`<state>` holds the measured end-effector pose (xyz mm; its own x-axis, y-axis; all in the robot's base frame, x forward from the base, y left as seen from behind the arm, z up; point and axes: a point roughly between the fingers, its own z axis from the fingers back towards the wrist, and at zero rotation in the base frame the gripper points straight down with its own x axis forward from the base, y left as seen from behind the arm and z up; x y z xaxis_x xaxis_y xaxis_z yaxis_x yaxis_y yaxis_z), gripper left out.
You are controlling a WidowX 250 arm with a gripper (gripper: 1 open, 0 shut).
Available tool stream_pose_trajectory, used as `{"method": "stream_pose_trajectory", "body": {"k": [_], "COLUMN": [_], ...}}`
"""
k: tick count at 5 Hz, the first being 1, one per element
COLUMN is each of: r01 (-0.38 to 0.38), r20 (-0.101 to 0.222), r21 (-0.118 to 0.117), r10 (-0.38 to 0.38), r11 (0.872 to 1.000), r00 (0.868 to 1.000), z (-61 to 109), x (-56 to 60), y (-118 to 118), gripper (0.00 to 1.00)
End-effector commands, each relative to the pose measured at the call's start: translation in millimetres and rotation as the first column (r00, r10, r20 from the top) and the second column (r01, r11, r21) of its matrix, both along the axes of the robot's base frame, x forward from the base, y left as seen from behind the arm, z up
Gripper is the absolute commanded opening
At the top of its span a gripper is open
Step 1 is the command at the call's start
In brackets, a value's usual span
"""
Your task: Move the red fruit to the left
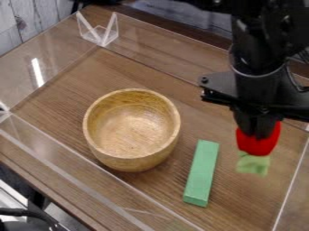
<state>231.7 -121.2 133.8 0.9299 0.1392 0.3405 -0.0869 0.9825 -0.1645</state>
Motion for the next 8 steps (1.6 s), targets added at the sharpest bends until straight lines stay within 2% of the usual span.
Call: {"method": "stream_pose_trajectory", "body": {"k": [1,3,6,8], "r01": [0.013,0.033,0.048,0.058], "r20": [0.022,0.011,-0.003,0.006], "r21": [-0.017,-0.014,-0.015,-0.007], "r10": [-0.012,-0.033,-0.048,-0.058], "r11": [1.000,0.999,0.999,0.998], "r00": [1.000,0.999,0.999,0.998], "z": [8.4,9.2,8.1,9.0], "x": [-0.1,-3.6,-2.9,-0.8], "y": [4,14,28,41], "gripper": [0.00,0.00,0.00,0.00]}}
